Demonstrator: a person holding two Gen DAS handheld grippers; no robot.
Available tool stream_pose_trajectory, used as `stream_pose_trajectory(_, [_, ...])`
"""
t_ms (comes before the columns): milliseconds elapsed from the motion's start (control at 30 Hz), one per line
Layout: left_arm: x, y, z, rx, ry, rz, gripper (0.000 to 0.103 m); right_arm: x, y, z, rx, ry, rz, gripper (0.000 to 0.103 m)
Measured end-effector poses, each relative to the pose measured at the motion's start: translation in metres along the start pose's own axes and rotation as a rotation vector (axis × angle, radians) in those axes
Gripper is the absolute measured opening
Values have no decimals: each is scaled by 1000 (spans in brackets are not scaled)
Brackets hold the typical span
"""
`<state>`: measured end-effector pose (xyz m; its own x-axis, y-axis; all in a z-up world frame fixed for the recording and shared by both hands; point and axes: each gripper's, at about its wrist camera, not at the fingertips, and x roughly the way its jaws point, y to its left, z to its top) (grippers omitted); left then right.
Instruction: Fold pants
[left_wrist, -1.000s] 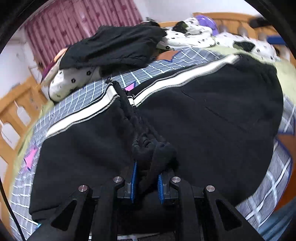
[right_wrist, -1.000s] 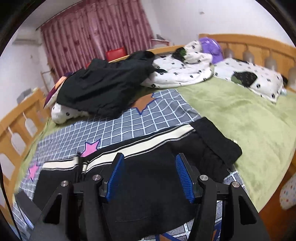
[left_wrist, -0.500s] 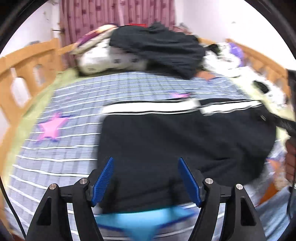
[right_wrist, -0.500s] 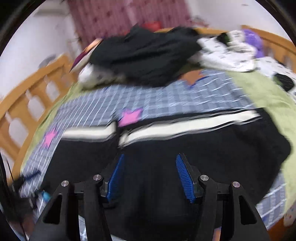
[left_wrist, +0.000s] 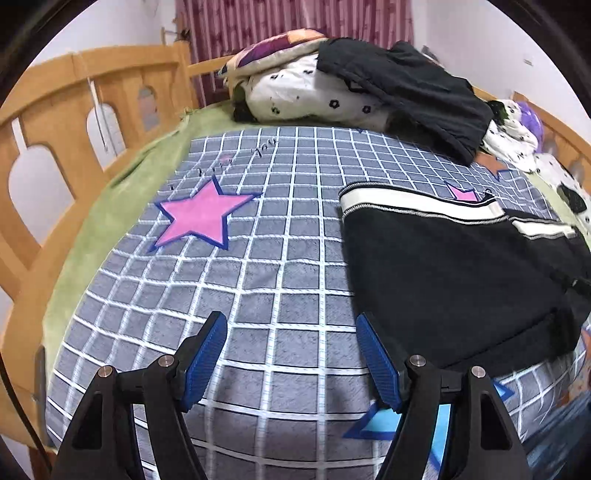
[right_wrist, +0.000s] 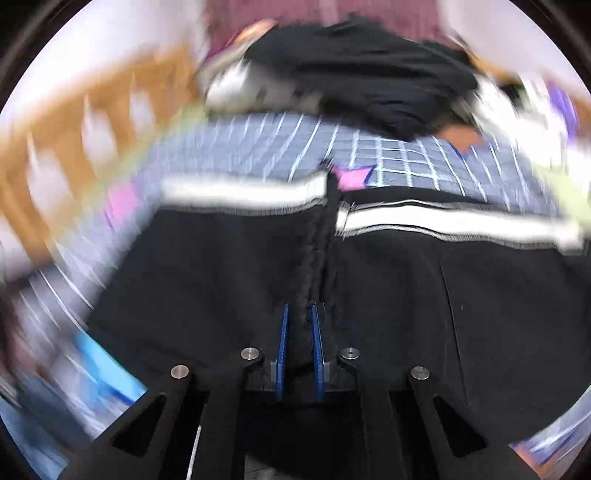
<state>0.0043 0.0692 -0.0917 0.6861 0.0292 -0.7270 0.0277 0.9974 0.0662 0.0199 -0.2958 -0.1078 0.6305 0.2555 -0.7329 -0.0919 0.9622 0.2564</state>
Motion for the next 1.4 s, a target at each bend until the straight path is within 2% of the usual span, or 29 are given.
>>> stream_pose_trajectory(67, [-7, 1, -3, 19, -46, 46, 71, 0, -15, -7, 93, 30, 35, 9])
stream_pose_trajectory(133, [-6, 3, -3, 22, -42, 52, 71, 19, -15, -20, 88, 137, 18, 16])
stream_pose_trajectory(167, [-4, 5, -2, 18, -32, 41, 71, 24, -12, -22, 64, 155, 1, 20])
stream_pose_trajectory(200, [-3, 6, -2, 12, -24, 28, 71, 23, -9, -22, 36, 138, -17, 26])
stream_pose_trajectory(267, [0, 8, -2, -9, -15, -9, 71, 16, -8, -17, 37, 88, -45, 50])
stream_pose_trajectory(300, [1, 7, -3, -16, -13, -38, 71, 14, -11, -15, 60, 62, -41, 53])
stream_pose_trajectory(333, [3, 6, -4, -19, -9, -83, 71, 17, -13, -13, 86, 61, -31, 54])
stream_pose_trajectory(433, [7, -8, -13, 27, 37, -272, 71, 43, -20, -11, 142, 135, -2, 52])
stream_pose_trajectory(500, [8, -21, -23, 79, 53, -312, 71, 51, -18, -10, 141, 134, -17, 45])
stream_pose_trajectory(533, [9, -29, -29, 118, 60, -296, 71, 53, -12, -10, 116, 140, -12, 37])
stream_pose_trajectory(633, [12, -43, -42, 180, 60, -233, 71, 51, -5, -11, 69, 125, -42, 36])
stream_pose_trajectory(733, [18, -49, -49, 186, 68, -198, 71, 50, -9, -11, 88, 132, -29, 36])
stream_pose_trajectory(900, [27, -53, -53, 175, 111, -212, 71, 51, -13, -10, 116, 140, -16, 37])
stream_pose_trajectory(1100, [32, -67, -60, 211, 105, -190, 71, 50, -13, -10, 115, 144, -21, 37])
stream_pose_trajectory(1233, [26, -66, -54, 141, 46, -168, 71, 50, -13, -10, 116, 145, -21, 37])
stream_pose_trajectory(1333, [15, -55, -48, 75, -35, -167, 71, 49, -13, -11, 119, 145, -18, 37])
stream_pose_trajectory(1400, [20, -54, -49, 64, -23, -168, 73, 48, -14, -11, 122, 145, -11, 37])
